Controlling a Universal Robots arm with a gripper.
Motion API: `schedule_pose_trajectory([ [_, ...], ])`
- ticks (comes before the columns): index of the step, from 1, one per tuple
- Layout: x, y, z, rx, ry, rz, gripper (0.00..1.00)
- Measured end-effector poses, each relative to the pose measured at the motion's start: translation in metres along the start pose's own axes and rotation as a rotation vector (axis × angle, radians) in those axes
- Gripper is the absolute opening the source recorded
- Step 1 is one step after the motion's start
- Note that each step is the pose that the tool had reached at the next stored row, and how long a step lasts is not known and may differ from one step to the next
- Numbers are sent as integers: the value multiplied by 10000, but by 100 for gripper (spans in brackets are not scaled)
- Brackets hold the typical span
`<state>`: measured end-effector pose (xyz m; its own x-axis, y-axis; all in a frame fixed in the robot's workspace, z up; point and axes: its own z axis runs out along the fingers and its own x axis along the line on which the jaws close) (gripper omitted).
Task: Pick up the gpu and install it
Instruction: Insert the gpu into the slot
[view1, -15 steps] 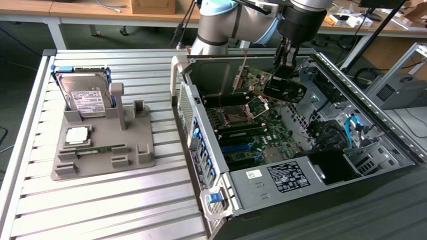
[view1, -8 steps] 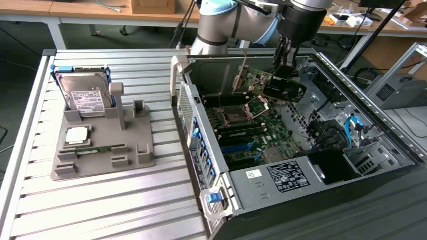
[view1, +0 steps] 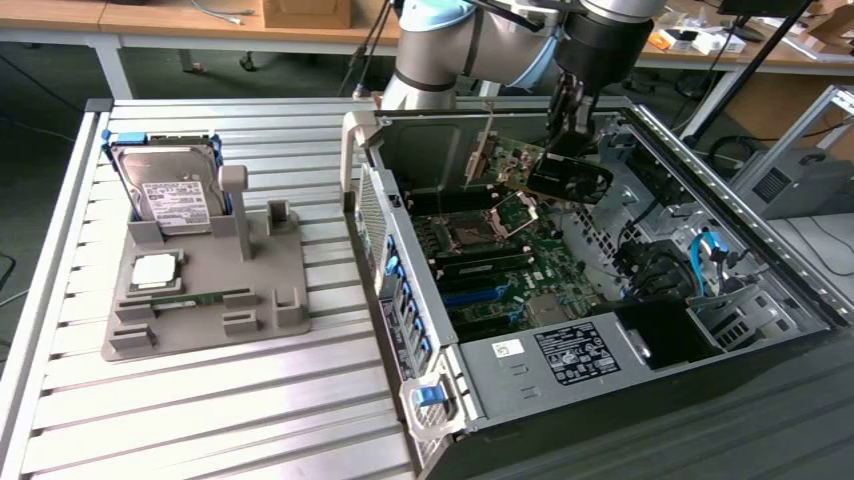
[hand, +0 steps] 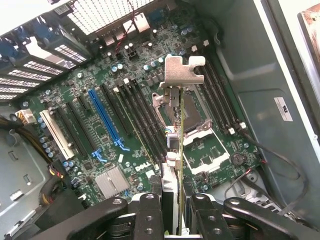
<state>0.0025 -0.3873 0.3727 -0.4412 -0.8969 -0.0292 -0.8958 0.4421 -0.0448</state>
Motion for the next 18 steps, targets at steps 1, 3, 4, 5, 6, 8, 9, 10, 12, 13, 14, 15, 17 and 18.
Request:
schedule_pose_trajectory([
  [1,0,0,0,-1,-2,-38,27],
  [3,0,0,0,-3,-5,-104,27],
  [4,0,0,0,-4,-6,-144,27],
  [5,0,0,0,-5,-8,-180,27],
  [6,0,0,0,-7,-10,-224,27],
  [8,0,0,0,-9,-14,-298,27],
  [9,0,0,0,-10,-15,-338,27],
  [10,0,0,0,-11,-18,-377,27],
  [12,0,0,0,-14,-21,-461,27],
  [13,0,0,0,-15,-22,-507,27],
  [14,0,0,0,-16,-24,-548,27],
  [15,0,0,0,-18,-27,-612,27],
  [17,0,0,0,-20,-32,-696,27],
  [18,0,0,0,-22,-33,-739,27],
])
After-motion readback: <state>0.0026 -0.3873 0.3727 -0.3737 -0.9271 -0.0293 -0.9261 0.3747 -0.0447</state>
